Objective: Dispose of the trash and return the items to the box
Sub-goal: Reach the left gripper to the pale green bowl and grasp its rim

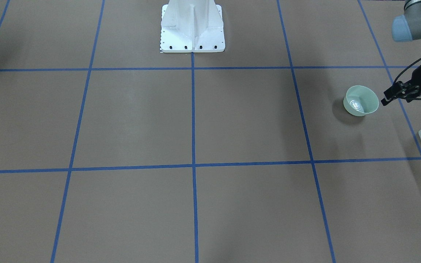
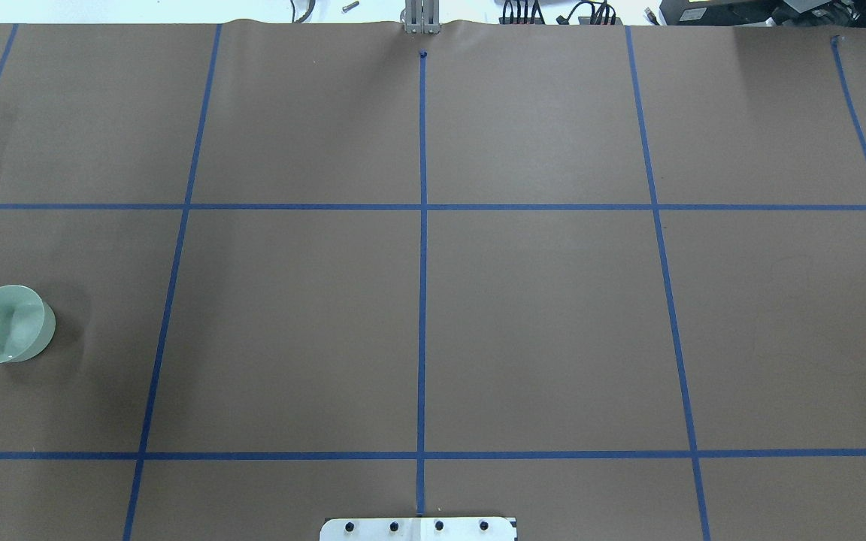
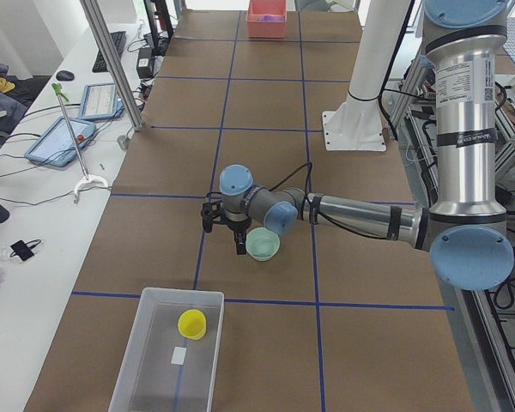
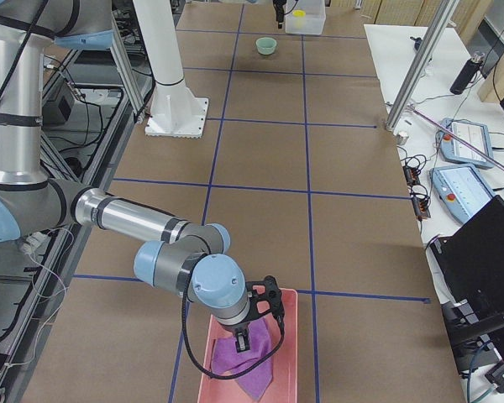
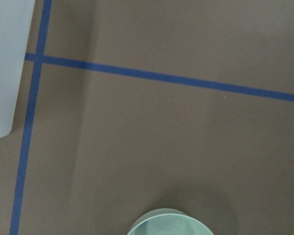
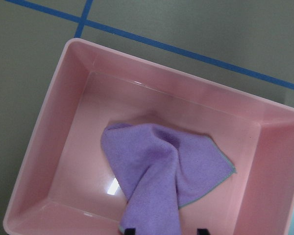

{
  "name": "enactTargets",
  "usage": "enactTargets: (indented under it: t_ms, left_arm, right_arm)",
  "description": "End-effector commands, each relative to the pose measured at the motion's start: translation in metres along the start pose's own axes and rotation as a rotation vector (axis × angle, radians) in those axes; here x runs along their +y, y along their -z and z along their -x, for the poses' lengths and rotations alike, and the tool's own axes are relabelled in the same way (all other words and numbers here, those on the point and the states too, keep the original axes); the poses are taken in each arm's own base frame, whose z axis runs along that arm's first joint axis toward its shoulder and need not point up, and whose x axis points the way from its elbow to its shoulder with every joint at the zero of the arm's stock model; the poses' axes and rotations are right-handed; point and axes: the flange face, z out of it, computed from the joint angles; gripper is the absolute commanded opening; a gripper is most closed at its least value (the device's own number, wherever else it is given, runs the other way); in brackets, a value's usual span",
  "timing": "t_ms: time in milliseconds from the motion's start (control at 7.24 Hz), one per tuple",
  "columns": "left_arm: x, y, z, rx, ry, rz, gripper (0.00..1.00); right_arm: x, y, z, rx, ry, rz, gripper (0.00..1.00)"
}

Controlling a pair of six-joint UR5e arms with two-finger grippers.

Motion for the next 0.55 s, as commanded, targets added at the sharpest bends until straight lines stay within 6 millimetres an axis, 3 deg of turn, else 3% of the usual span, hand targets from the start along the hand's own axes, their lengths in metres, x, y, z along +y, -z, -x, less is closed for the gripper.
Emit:
enactTargets:
  t_ms: [0, 414]
  left_arm:
    - [0.016, -0.052, 0.023, -0.013, -0.036, -0.006, 0.98]
    - [0.022, -0.057, 0.027, 0.042, -0.065, -0.012, 0.97]
  right_arm:
    - [-0.049, 0.014, 0.039, 0.003, -0.027, -0.046, 1.0]
    - [-0.058, 0.01, 0.051, -0.022, -0.039, -0.045, 1.0]
